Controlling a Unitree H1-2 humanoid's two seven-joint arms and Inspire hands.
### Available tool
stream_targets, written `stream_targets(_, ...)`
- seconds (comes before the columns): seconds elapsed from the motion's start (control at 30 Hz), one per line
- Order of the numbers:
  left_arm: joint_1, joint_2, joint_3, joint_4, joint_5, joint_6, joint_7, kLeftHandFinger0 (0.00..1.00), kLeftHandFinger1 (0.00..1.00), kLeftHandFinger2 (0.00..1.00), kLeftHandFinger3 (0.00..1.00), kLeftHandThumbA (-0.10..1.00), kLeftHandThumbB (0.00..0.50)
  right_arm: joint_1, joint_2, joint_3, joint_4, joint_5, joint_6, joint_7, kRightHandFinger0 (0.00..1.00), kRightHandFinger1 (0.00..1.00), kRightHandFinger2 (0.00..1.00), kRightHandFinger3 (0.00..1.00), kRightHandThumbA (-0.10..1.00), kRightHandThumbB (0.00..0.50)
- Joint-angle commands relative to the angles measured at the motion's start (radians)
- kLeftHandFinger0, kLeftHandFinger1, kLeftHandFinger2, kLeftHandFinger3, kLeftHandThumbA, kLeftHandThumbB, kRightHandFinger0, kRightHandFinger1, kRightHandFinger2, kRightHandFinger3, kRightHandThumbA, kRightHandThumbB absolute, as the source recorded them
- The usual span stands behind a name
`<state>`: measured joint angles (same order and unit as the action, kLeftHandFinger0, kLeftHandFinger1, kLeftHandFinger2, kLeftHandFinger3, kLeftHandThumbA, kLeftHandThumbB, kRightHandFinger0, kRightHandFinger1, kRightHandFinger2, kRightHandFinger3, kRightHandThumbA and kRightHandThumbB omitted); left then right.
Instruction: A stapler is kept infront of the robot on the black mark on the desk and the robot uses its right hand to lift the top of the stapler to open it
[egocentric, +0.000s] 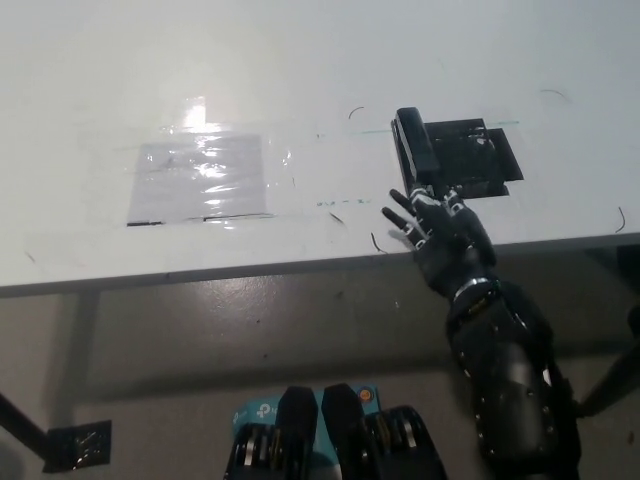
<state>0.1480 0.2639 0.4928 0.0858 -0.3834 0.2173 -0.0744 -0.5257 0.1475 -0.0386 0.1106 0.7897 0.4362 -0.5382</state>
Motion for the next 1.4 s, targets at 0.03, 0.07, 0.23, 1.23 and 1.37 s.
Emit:
stream_targets(0.03,0.001,0.035,0.002,-0.032,-0.003,-0.001,-0.005,0.64,0.65,0.8,0.94,0.3,0.129,0.009,-0.028,0.043,-0.058,0.126,0.034,-0.077,0.57,0.65,0.81,1.0,0.42,0.0)
stream_targets(0.07,0.001,0.034,0.002,-0.034,-0.005,0.0,-0.005,0.64,0.65,0.8,0.94,0.3,0.129,0.011,-0.031,0.047,-0.059,0.129,0.034,-0.078,0.56,0.65,0.81,1.0,0.42,0.0)
stream_targets(0.23,-0.002,0.03,0.005,-0.033,-0.007,0.002,0.0,0.63,0.63,0.78,0.92,0.29,0.13,0.02,-0.063,0.053,-0.076,0.138,0.034,-0.086,0.52,0.62,0.79,0.98,0.43,0.0)
stream_targets(1.23,-0.008,0.044,0.006,-0.026,-0.001,-0.001,-0.006,0.65,0.63,0.78,0.95,0.3,0.12,0.278,-0.361,-0.018,-0.042,-0.415,-0.329,0.103,0.35,0.39,0.47,0.74,0.32,0.011)
stream_targets(1.37,-0.013,0.046,0.006,-0.022,0.002,0.002,-0.002,0.63,0.62,0.78,0.94,0.3,0.124,0.259,-0.358,0.004,0.08,-0.509,-0.426,0.101,0.31,0.35,0.44,0.71,0.31,0.031)
